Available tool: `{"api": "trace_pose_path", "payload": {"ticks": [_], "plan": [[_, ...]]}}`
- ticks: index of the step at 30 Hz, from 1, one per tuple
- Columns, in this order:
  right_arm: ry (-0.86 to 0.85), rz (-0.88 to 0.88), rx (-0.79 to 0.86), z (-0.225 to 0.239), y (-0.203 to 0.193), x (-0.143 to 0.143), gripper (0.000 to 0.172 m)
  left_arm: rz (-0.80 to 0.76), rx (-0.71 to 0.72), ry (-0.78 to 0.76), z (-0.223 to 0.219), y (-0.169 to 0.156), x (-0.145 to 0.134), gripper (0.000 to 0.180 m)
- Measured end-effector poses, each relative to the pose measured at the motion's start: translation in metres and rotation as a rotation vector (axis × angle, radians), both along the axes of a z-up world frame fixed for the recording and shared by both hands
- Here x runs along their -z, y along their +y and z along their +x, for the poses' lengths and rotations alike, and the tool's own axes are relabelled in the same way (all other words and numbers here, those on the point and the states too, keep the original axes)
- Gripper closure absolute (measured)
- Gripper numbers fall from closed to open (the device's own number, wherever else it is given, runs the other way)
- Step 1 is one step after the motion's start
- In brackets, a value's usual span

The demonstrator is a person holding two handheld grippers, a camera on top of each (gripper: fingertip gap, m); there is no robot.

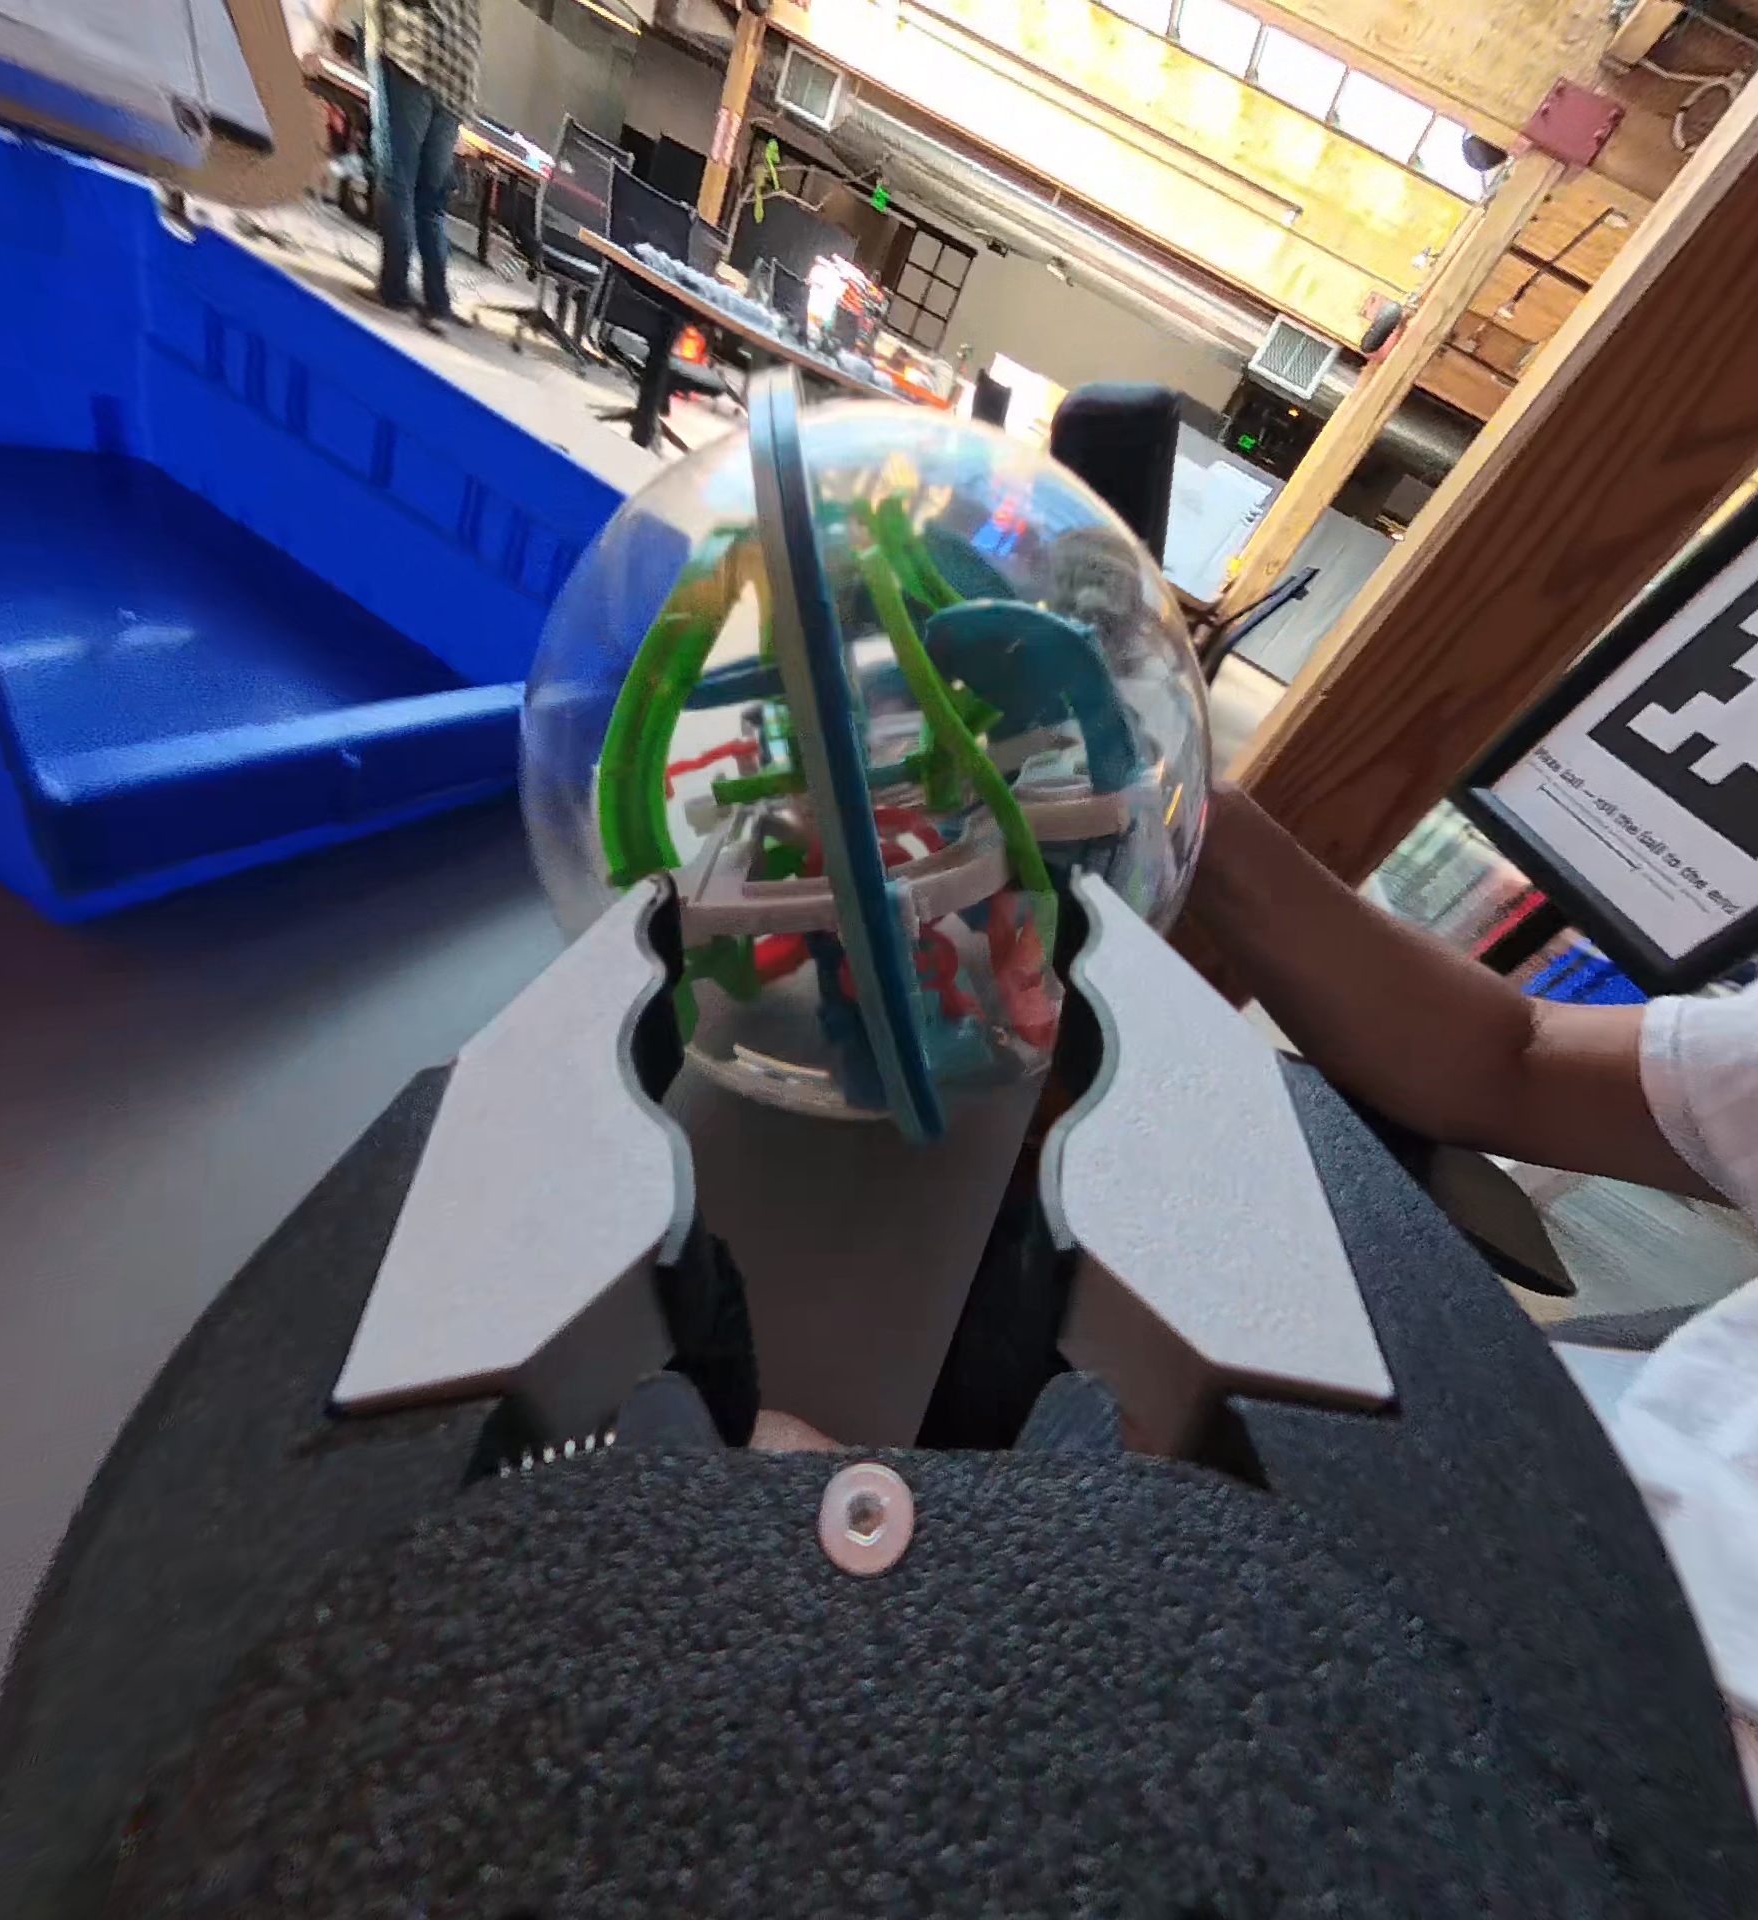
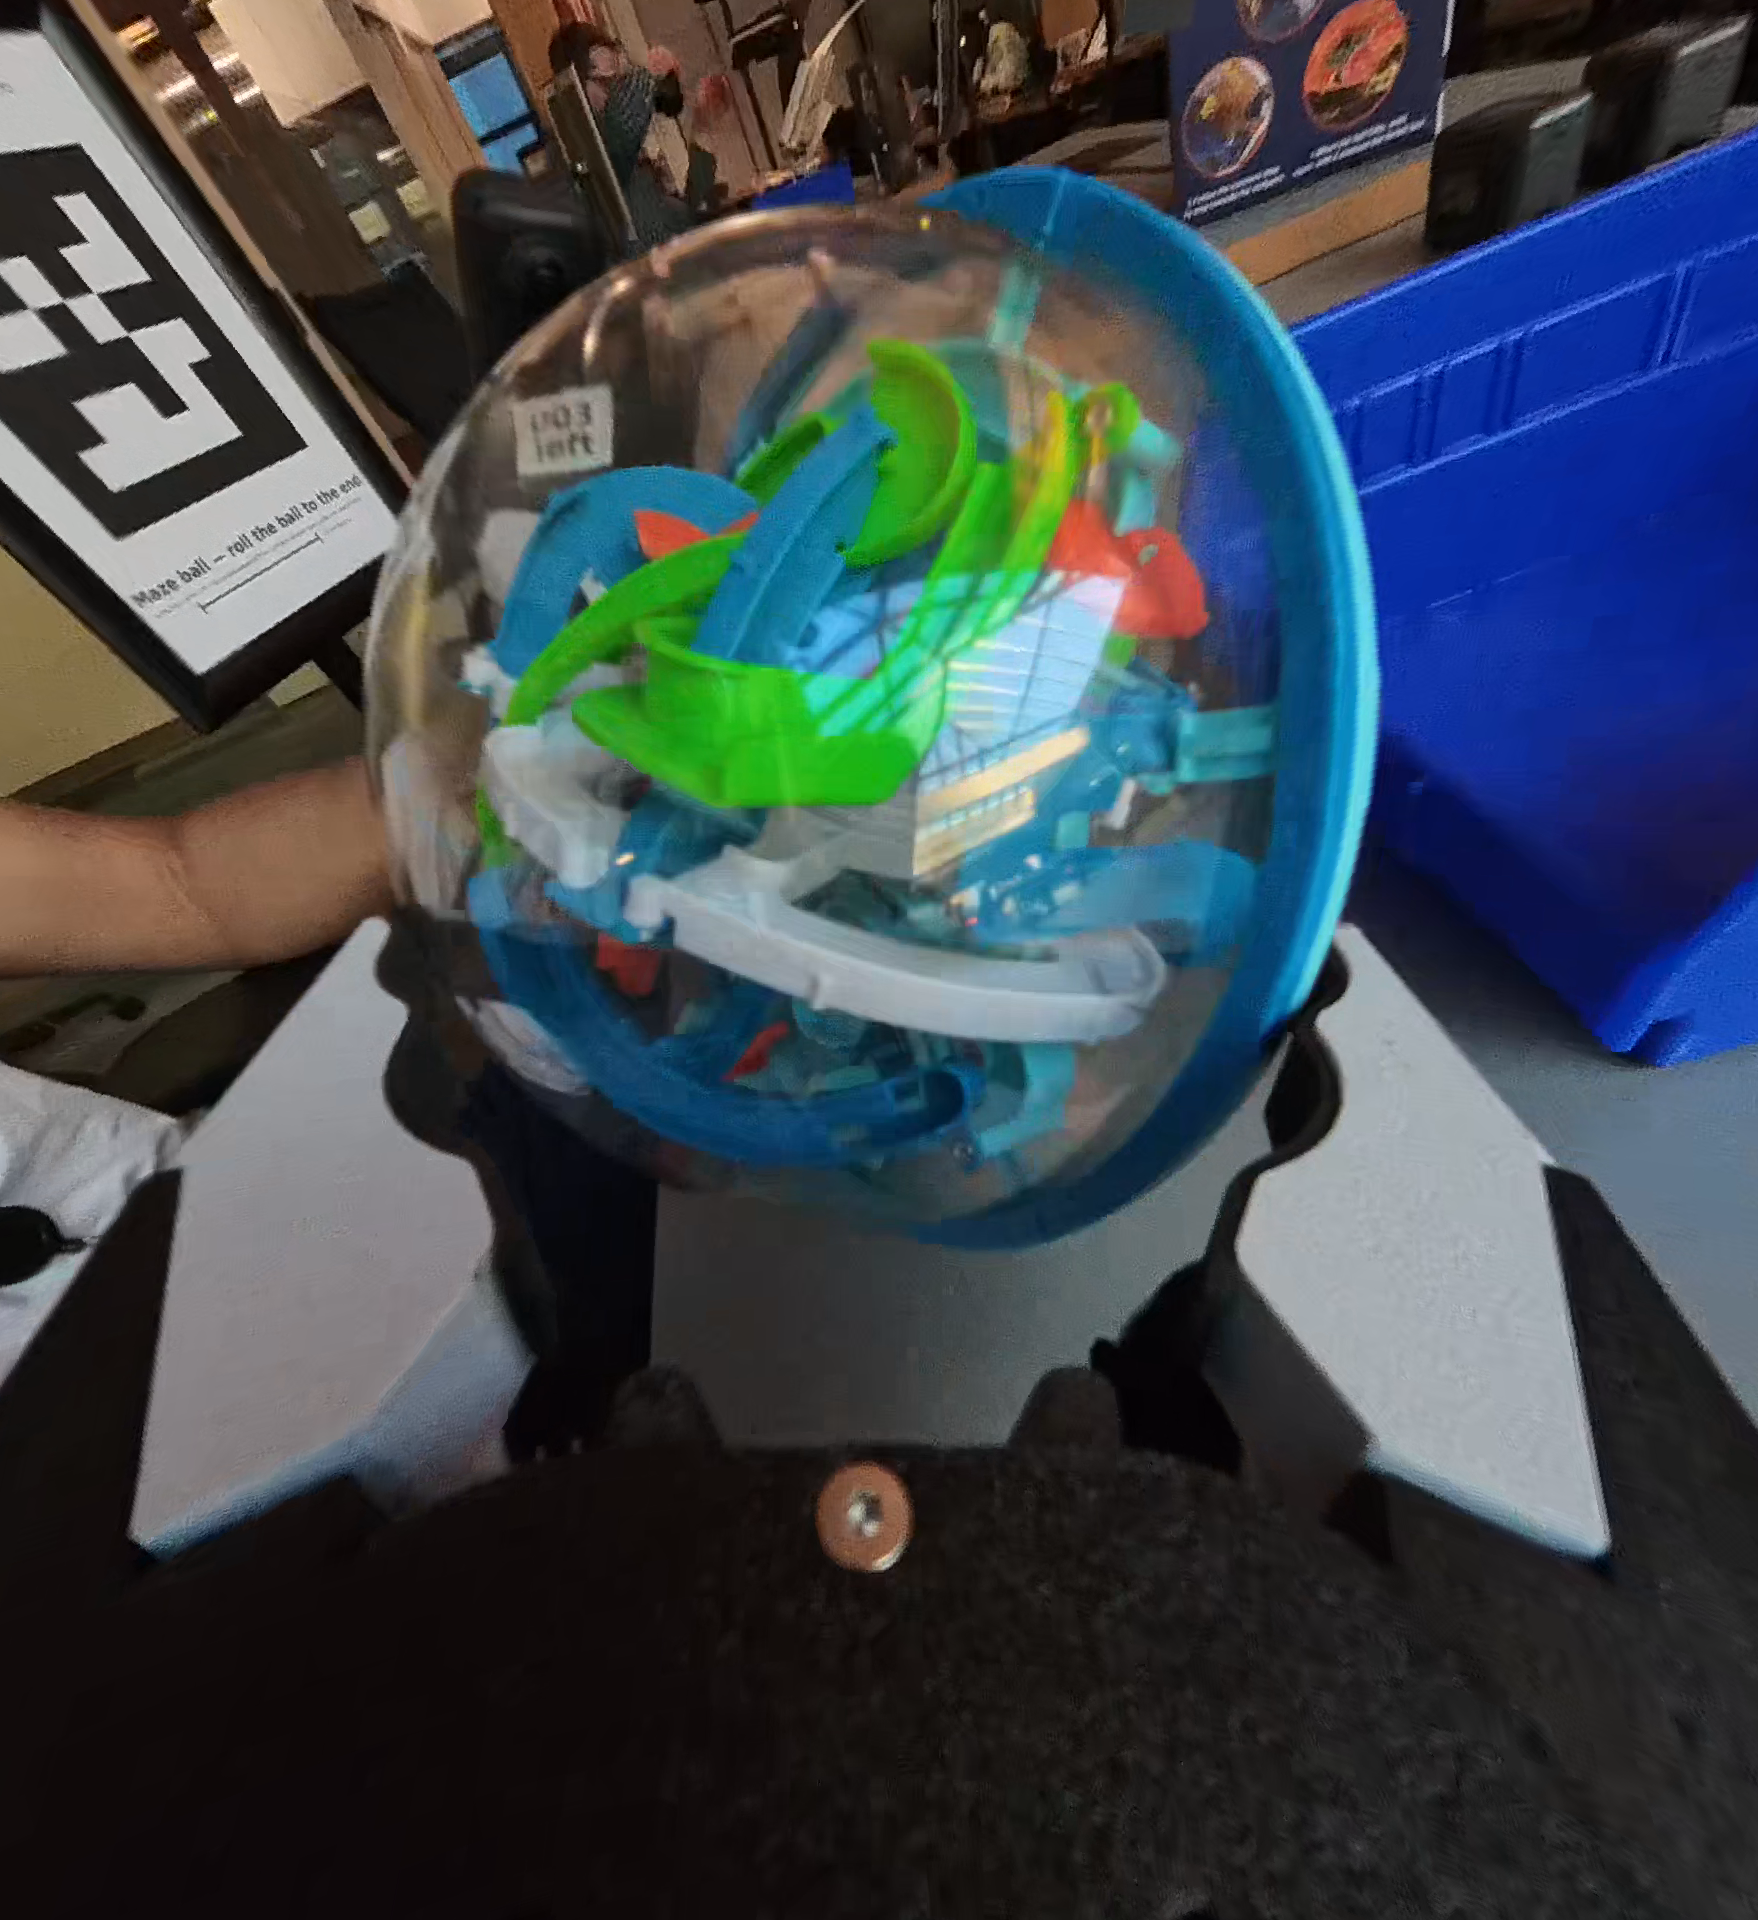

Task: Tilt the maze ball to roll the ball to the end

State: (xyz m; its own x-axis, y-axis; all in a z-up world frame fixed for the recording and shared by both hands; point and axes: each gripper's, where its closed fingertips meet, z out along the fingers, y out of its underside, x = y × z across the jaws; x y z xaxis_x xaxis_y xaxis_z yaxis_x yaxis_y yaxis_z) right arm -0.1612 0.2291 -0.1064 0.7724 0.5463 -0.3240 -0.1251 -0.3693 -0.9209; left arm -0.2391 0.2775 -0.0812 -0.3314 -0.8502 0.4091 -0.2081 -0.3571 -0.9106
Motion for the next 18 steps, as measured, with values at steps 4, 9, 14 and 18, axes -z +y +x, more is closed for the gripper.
{"api": "trace_pose_path", "payload": {"ticks": [4,9,14,18], "plan": [[0.001,-0.037,-0.006,-0.007,-0.003,0.014,0.016,0.231,-0.038,0.015,0.004,-0.022,-0.011,0.066],[-0.018,-0.01,0.015,-0.005,-0.005,0.017,0.017,0.433,-0.082,0.186,0.02,-0.019,0.033,0.046],[0.101,-0.04,0.067,0.001,0.001,0.011,0.017,0.13,-0.003,0.234,0.029,-0.025,0.045,0.047],[0.123,0.018,0.036,-0.005,-0.008,-0.007,0.017,0.22,-0.058,0.207,0.022,-0.035,0.021,0.047]]}}
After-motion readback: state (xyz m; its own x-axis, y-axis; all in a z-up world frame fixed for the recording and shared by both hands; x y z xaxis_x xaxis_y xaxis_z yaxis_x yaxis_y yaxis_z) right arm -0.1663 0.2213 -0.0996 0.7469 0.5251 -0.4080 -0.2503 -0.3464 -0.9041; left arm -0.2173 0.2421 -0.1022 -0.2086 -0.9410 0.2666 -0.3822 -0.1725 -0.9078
